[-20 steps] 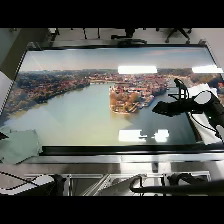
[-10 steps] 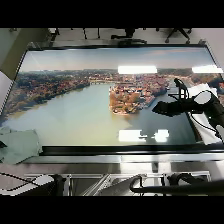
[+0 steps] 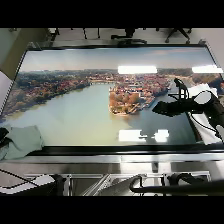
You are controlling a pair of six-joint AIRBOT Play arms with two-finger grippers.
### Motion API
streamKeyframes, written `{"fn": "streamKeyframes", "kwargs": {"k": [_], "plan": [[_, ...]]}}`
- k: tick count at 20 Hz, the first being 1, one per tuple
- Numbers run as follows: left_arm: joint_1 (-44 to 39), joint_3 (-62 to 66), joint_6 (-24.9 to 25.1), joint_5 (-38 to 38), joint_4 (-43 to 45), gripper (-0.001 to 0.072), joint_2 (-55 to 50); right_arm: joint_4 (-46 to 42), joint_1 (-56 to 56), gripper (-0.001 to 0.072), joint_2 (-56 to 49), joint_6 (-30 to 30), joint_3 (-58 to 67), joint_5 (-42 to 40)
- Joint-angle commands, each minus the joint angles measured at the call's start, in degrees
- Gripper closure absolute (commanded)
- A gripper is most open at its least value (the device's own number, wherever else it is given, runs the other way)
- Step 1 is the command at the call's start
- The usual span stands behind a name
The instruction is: Fold the shirts.
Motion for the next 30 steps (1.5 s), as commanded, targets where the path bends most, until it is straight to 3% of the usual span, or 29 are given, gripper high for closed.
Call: {"fn": "streamKeyframes", "kwargs": {"k": [1, 2, 3, 4, 6, 11, 17, 18, 19, 20, 21, 22, 23, 27, 30], "plan": [[-6.67, 4.72, 1.40, -1.14, -11.58, 0.0698, 4.46, 0.00, 0.02, 0.0279, -0.02, -0.04, 0.02, 0.02], [-9.75, 7.23, 2.93, -1.66, -18.62, 0.0698, 7.04, 0.02, 0.02, 0.0299, -0.02, -0.98, 0.04, 0.02], [-12.81, 9.73, 4.68, -2.56, -25.16, 0.0698, 9.53, 0.00, 0.02, 0.0440, 0.09, -1.84, 0.04, 0.04], [-16.59, 12.48, 5.33, -3.50, -31.65, 0.0698, 12.22, 0.00, 0.02, 0.0533, 0.35, -2.73, 0.04, 0.04], [-24.96, 17.57, 5.68, -3.19, -39.69, 0.0698, 16.79, -0.11, -0.15, 0.0532, 1.18, -2.78, 0.46, 0.00], [-47.23, 21.57, 5.49, 2.71, -39.91, 0.0698, 21.16, -0.52, -1.99, 0.0531, 3.98, -2.75, 3.82, 0.04], [-68.65, 21.57, 2.67, 2.32, -33.22, 0.0697, 8.94, -0.63, -2.23, 0.0518, 5.53, -2.73, 4.81, 1.68], [-70.99, 21.57, 2.56, 2.14, -32.96, 0.0698, 6.27, -0.48, -2.21, 0.0418, 5.18, -2.71, 4.81, 2.19], [-73.20, 21.57, 2.56, 2.12, -32.98, 0.0693, 3.39, -0.42, -2.10, 0.0265, 4.74, -2.71, 4.79, 2.49], [-74.93, 21.57, 2.58, 2.14, -33.22, 0.0690, 0.87, -0.24, -2.12, 0.0250, 4.20, -2.71, 4.79, 3.23], [-76.50, 21.59, 2.58, 2.16, -33.27, 0.0470, -1.42, -0.17, -2.10, 0.0250, 3.61, -2.71, 4.79, 3.69], [-77.55, 21.59, 2.51, 2.16, -33.29, 0.0107, -3.19, -0.17, -2.12, 0.0250, 3.04, -2.71, 4.79, 4.24], [-78.01, 21.62, 1.75, 2.14, -33.27, 0.0010, -4.68, -0.15, -2.10, 0.0249, 2.34, -2.71, 4.79, 5.14], [-72.89, 21.59, 1.66, -0.72, -33.14, 0.0010, -5.66, 0.46, -1.95, 0.0249, -0.22, -2.73, 3.28, 9.77], [-65.90, 20.09, 1.49, -7.37, -30.60, 0.0010, -5.68, 4.39, -0.35, 0.0249, -0.94, -5.31, -0.85, 7.39]]}}
